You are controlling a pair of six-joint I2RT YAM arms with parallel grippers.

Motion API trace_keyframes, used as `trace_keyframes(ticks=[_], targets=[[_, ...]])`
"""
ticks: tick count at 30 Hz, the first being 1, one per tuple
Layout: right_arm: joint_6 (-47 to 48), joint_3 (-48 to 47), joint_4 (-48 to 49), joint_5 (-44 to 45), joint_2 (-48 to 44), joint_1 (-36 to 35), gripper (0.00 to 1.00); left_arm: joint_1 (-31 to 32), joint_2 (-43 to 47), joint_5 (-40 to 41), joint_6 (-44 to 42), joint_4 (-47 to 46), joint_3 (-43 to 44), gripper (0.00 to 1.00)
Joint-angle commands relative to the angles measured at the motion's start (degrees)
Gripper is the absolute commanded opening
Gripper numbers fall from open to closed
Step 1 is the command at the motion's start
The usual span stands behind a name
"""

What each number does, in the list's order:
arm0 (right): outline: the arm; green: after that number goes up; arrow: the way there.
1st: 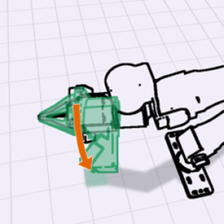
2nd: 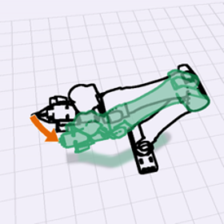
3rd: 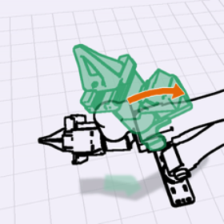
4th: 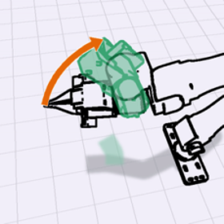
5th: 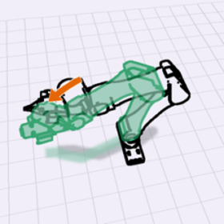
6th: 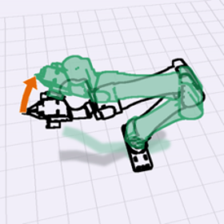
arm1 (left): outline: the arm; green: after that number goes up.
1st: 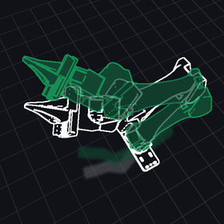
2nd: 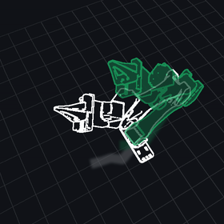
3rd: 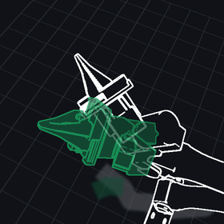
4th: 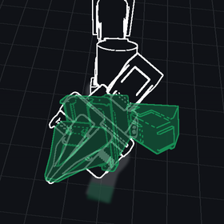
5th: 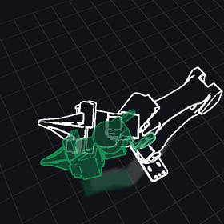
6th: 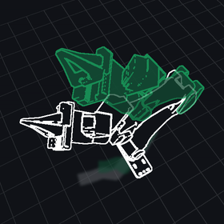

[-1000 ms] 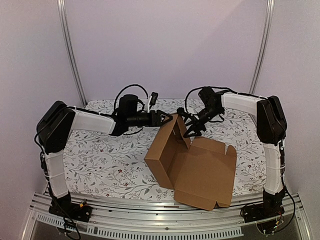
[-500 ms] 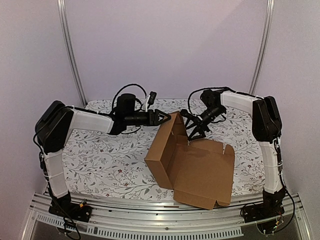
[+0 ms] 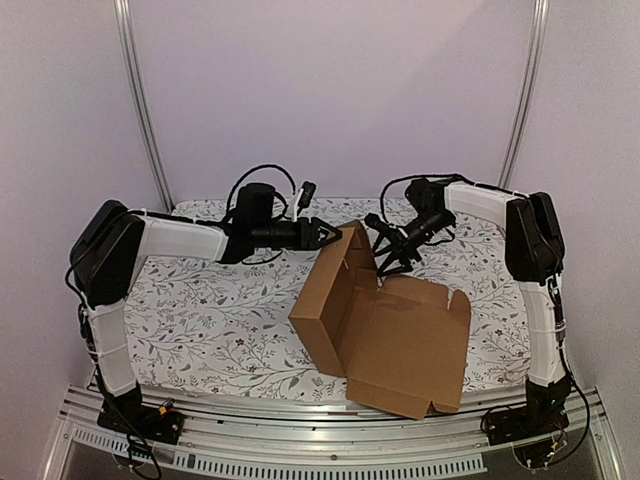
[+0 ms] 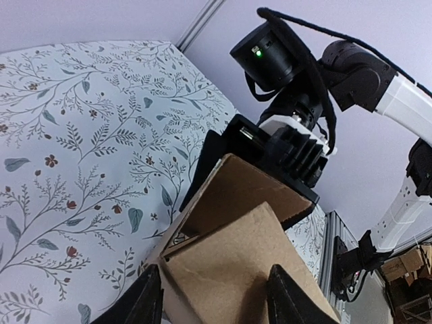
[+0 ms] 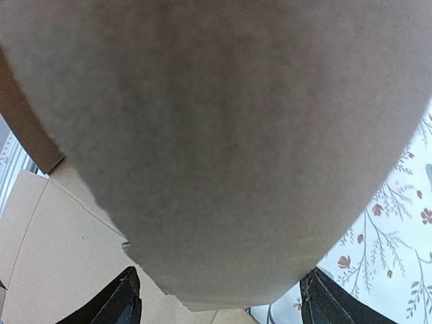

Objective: Fold the paper box

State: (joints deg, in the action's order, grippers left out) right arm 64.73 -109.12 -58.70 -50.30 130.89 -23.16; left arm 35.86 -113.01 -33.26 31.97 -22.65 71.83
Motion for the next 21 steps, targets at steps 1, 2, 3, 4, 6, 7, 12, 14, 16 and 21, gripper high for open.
trace_keyframes(ticks=[1, 2, 3, 4, 6, 7, 12, 14, 16, 21], targets=[[-2.4, -2.9, -3.1, -2.2, -2.4, 4.0, 0.80, 1.1, 0.9, 3.5, -5.5, 9.8, 1.7, 0.53], [-2.4, -3.2, -3.3, -1.8, -2.3, 4.4, 0.80, 1.2, 0.9, 3.5, -5.5, 9.9, 1.7, 0.53], [-2.4, -3.3, -3.3, -1.7, -2.4, 4.8, 0.81, 1.3, 0.8, 3.7, -5.6, 10.1, 1.8, 0.53], [-2.4, -3.5, -3.3, -1.8, -2.5, 5.2, 0.81, 1.3, 0.8, 3.8, -5.6, 10.2, 1.9, 0.53], [-2.5, -4.0, -3.8, -1.9, -2.4, 6.2, 0.81, 1.4, 0.8, 4.1, -5.7, 10.6, 2.0, 0.52], [-2.5, -4.3, -3.7, -2.0, -2.4, 6.6, 0.81, 1.5, 0.9, 4.2, -5.8, 10.7, 2.0, 0.53], [-9.2, -3.8, 5.6, 2.0, -2.0, 6.8, 0.80, 2.2, 0.4, 4.5, -6.4, 11.5, 2.8, 0.52], [-11.9, -3.6, 9.1, 4.9, -1.3, 5.9, 0.80, 2.6, -0.1, 4.7, -6.6, 11.9, 3.5, 0.52], [-11.2, -3.5, 9.3, 7.1, -0.8, 4.5, 0.80, 3.0, -0.6, 5.4, -7.0, 12.9, 4.3, 0.52], [-1.7, -0.7, 2.6, 5.6, -1.8, 2.1, 0.82, 4.4, -0.6, 7.3, -10.0, 17.4, 6.7, 0.52]])
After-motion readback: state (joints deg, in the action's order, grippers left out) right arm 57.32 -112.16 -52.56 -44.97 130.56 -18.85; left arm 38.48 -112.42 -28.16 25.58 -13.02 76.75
